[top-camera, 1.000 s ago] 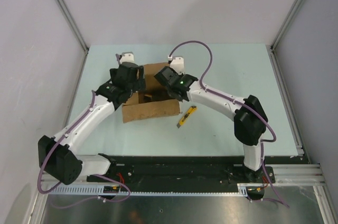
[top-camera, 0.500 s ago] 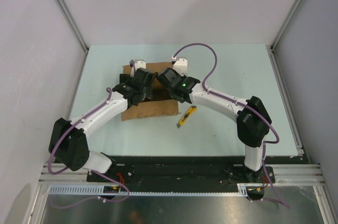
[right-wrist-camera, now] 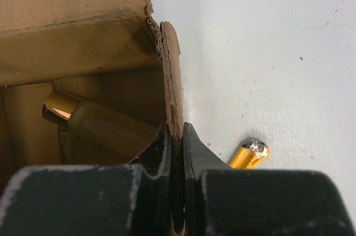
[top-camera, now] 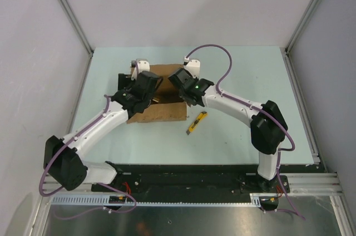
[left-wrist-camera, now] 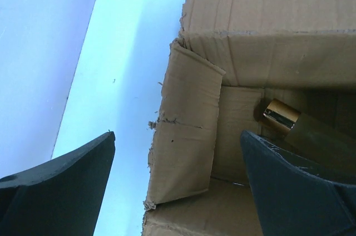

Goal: Unpack the express box

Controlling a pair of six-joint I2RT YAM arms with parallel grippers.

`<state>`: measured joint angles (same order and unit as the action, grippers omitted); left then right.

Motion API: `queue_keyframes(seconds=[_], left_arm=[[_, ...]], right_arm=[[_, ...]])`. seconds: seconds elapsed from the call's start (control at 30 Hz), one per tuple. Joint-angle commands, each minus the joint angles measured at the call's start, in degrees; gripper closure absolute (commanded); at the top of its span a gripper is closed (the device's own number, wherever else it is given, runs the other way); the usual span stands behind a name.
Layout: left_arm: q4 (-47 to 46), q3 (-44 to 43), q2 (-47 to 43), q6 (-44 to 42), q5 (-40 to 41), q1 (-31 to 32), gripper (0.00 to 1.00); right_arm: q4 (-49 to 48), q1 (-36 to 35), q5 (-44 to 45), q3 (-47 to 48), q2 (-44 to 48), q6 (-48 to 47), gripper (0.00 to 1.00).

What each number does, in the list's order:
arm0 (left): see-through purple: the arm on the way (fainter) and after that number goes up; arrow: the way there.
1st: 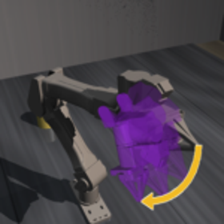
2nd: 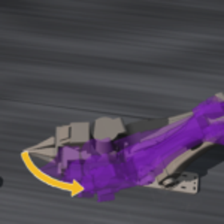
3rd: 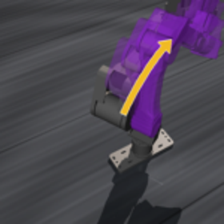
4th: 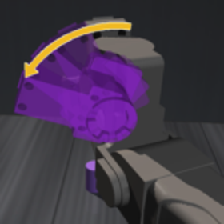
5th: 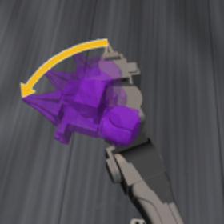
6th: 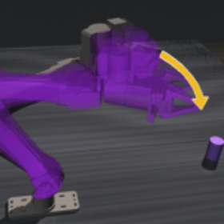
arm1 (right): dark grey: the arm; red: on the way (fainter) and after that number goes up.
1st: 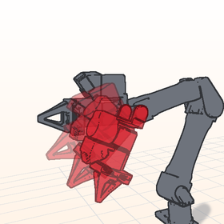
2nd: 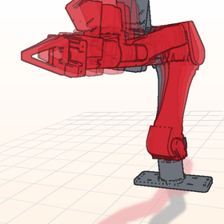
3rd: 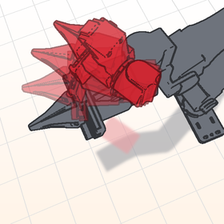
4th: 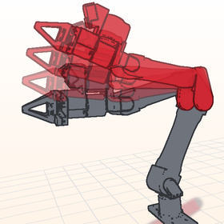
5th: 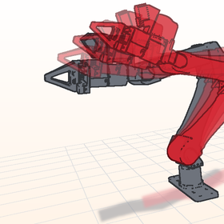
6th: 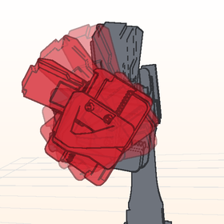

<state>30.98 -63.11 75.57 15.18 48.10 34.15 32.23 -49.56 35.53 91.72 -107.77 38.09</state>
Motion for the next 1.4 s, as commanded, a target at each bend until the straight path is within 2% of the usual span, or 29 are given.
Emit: queue_keyframes(seconds=[0.0, 0.1, 0.23, 0.33, 0.5, 0.7, 0.87, 1.1, 1.37], left_arm=[[0.31, -0.52, 0.89, -3.05, -1.07, 0.21, 0.02], [0.48, 0.18, 4.14, -3.67, -3.36, 0.13, 0.02], [0.31, 0.27, 7.92, -3.05, -0.99, 0.21, 0.00], [0.31, -0.34, 10.64, -2.96, 1.47, 0.13, 0.00], [0.22, -0.96, 14.77, -2.26, 3.23, -0.75, 0.00], [0.22, -0.34, 14.96, -1.38, 4.28, -2.25, 0.00], [0.13, -0.78, 16.54, -2.26, 8.32, -2.34, 0.00], [0.22, -0.78, 16.89, -2.17, 10.44, -3.30, 0.00], [0.13, -3.68, 7.50, -0.24, 5.17, -3.39, 0.08]], right_arm=[[-3.14, 1.57, -2.92, -1.55, -2.62, 4.63, 1.00], [-3.93, 1.66, -4.15, -2.07, -2.54, 4.37, 0.94], [-7.08, 1.49, -5.29, -4.96, -0.96, 3.75, 0.81], [-8.67, 0.96, -5.12, -6.29, 0.62, 2.87, 0.80], [-9.11, 0.78, -5.03, -7.61, 1.77, 1.90, 0.79], [-8.94, 0.87, -4.68, -8.23, 2.47, 1.47, 0.79], [-9.29, 1.04, -5.12, -8.23, 2.21, 0.94, 0.79], [-9.11, 1.40, -5.56, -8.31, 2.30, 0.59, 0.83], [-9.55, 1.66, -5.91, -8.31, 2.30, -0.38, 0.87]])
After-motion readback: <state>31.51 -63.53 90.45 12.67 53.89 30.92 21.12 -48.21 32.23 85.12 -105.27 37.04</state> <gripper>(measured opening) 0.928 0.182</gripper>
